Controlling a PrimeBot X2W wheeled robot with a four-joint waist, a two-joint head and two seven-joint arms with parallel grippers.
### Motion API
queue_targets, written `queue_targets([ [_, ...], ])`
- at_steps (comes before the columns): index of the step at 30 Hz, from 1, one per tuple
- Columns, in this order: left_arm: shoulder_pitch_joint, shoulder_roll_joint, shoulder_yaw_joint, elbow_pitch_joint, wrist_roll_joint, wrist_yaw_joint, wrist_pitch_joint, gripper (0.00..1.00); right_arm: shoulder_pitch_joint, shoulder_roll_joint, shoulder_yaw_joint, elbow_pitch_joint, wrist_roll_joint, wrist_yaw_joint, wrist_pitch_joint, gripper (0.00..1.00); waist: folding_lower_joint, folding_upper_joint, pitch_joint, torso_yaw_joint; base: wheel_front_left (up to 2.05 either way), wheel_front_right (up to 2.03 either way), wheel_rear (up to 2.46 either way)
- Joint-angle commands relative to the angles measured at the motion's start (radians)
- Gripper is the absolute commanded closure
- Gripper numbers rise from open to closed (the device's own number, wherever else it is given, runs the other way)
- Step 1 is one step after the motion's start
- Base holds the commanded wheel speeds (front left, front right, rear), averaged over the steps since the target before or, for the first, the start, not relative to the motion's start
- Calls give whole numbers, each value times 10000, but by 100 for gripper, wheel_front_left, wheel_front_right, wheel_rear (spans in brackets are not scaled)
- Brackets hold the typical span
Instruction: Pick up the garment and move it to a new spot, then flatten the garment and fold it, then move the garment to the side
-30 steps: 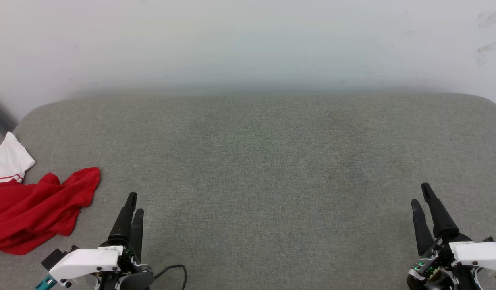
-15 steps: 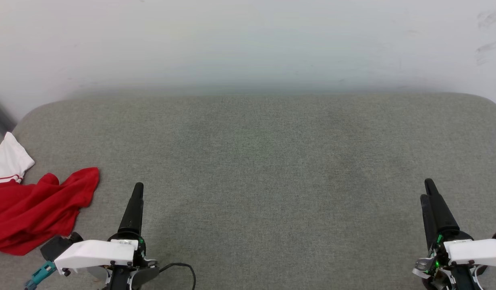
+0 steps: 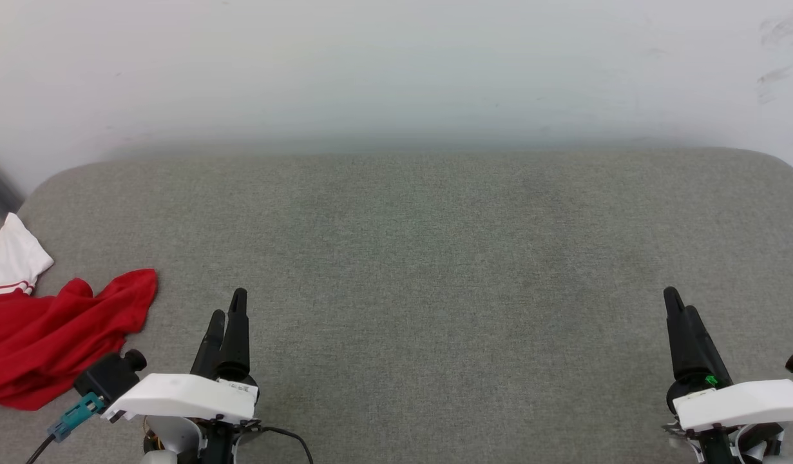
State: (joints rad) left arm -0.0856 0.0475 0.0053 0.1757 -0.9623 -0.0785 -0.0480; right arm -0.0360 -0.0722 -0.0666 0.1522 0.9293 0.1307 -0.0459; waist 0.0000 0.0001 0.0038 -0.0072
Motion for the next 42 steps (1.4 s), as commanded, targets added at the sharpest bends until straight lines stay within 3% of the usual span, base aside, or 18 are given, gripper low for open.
queue_targets([
  [1, -213, 51, -58, -193, 471, 31, -104, 0, -48, -6, 21, -215, -519, 1, -124, 0, 0, -1, -3, -1, 0, 0, 0],
  [10, -229, 259, -477, -279, 2502, 277, -469, 0, 95, 16, 155, -472, -2605, 1, -222, 0, 0, -1, -11, -30, 0, 0, 0],
  [42, -295, 706, -1138, -265, 6103, 1186, -1367, 0, 465, 134, 59, -1146, -6832, 0, -383, 0, 0, -1, -4, -76, 0, 0, 0],
])
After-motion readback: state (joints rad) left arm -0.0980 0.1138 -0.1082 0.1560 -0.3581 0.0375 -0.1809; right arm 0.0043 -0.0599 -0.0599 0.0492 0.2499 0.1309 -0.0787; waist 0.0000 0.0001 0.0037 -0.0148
